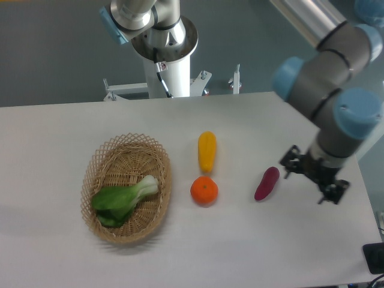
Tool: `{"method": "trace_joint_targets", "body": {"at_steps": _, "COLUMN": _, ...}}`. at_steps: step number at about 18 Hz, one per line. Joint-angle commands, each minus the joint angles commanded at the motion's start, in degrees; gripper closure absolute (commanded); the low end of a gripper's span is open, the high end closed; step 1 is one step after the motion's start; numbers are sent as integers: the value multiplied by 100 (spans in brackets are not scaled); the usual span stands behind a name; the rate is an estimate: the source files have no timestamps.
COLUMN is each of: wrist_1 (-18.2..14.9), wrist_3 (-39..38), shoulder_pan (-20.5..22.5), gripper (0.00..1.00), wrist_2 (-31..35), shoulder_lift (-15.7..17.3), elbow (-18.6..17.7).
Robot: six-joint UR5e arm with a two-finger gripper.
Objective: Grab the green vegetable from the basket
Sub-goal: 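Move the gripper over the basket and lower it toward the bok choy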
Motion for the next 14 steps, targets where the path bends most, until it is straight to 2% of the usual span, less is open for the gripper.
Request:
{"method": "trace_joint_targets", "body": {"at_steps": 5, "wrist_1": -9, "wrist_3": -685, "shoulder_pan": -835, "gripper": 0, "wrist_2": 0, "shoulder_lift": 176, "elbow": -281}}
{"method": "trace_joint_targets", "body": {"at_steps": 8, "wrist_1": 26, "wrist_3": -844, "shoulder_pan": -1266, "gripper": 0, "wrist_2": -17, "shoulder_lift": 194, "elbow": -475}}
{"method": "trace_joint_targets", "body": {"at_steps": 12, "wrist_1": 254, "wrist_3": -1370, "shoulder_pan": -1679, "gripper": 0, "wrist_2": -193, "shoulder_lift": 115, "elbow": -703}}
{"method": "trace_joint_targets", "body": {"at_steps": 14, "wrist_1": 465, "wrist_3": -1425, "shoulder_pan": -1812, "gripper": 0, "wrist_2": -193, "shoulder_lift": 123, "elbow": -931}}
